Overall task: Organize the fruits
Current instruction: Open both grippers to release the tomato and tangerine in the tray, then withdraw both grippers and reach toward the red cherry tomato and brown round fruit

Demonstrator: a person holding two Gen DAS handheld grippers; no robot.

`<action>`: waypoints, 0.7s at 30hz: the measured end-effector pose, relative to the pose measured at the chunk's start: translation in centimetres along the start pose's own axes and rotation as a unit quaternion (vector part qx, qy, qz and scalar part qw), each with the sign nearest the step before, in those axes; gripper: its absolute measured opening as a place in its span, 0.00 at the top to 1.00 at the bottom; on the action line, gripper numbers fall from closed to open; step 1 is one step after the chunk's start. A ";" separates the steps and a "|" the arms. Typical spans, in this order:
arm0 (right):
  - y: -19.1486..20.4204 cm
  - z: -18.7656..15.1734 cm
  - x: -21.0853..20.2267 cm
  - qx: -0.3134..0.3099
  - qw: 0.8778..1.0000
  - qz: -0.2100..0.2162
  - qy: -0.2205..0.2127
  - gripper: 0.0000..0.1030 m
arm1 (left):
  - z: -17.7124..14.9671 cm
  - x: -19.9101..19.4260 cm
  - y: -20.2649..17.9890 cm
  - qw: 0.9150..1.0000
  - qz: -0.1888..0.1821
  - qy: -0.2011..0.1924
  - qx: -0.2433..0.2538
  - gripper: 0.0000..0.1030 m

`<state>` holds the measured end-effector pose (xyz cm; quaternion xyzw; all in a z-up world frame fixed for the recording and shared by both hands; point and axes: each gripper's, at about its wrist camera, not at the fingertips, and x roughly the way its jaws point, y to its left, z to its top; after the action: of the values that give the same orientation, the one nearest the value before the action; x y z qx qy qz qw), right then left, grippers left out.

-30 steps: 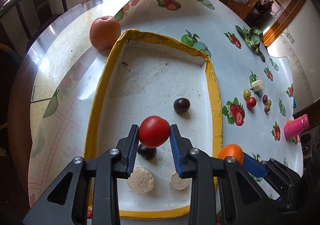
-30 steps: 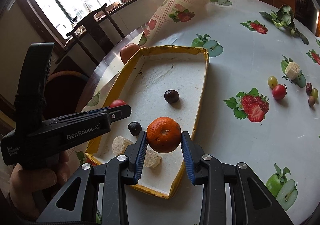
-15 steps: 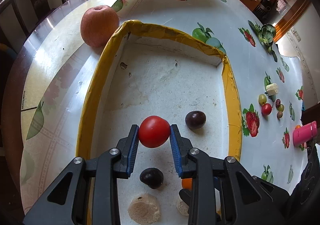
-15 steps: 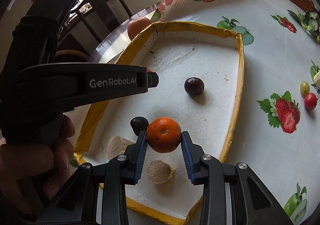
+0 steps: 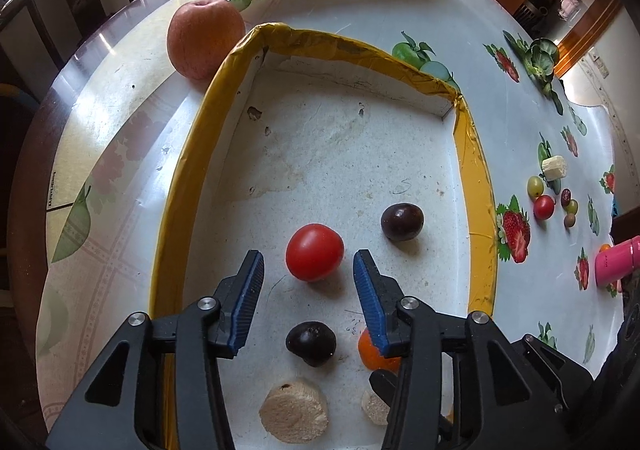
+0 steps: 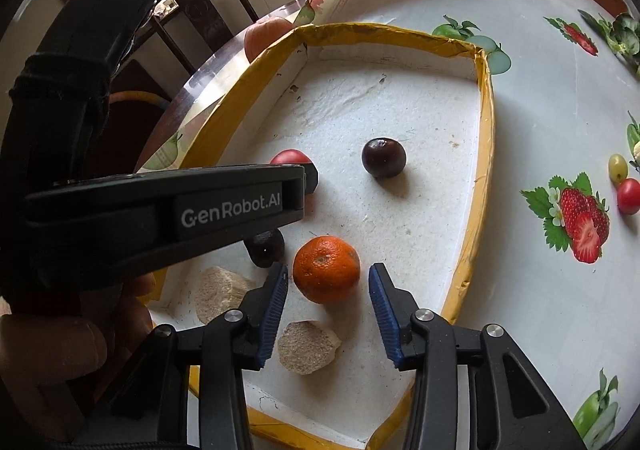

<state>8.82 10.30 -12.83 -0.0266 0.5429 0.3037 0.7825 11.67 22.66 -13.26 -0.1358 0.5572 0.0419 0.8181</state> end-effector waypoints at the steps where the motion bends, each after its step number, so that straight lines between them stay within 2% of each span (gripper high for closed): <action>1: -0.1 0.0 -0.4 0.002 1.000 0.001 -0.004 0.54 | 0.0 -0.3 0.0 1.000 0.000 -0.003 0.000 0.53; 9: -1.2 -0.6 -4.6 0.022 0.999 0.003 -0.035 0.54 | -0.3 -2.7 -0.8 1.000 -0.006 -0.020 0.003 0.53; 21: -6.0 -3.4 -9.3 0.072 0.995 -0.020 -0.058 0.54 | -1.6 -3.8 -5.7 0.999 -0.030 -0.019 0.036 0.53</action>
<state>6.88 0.00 -7.92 0.0367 0.5161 0.2486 0.8188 10.08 17.08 -9.27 -0.1223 0.5385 -0.0001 0.8337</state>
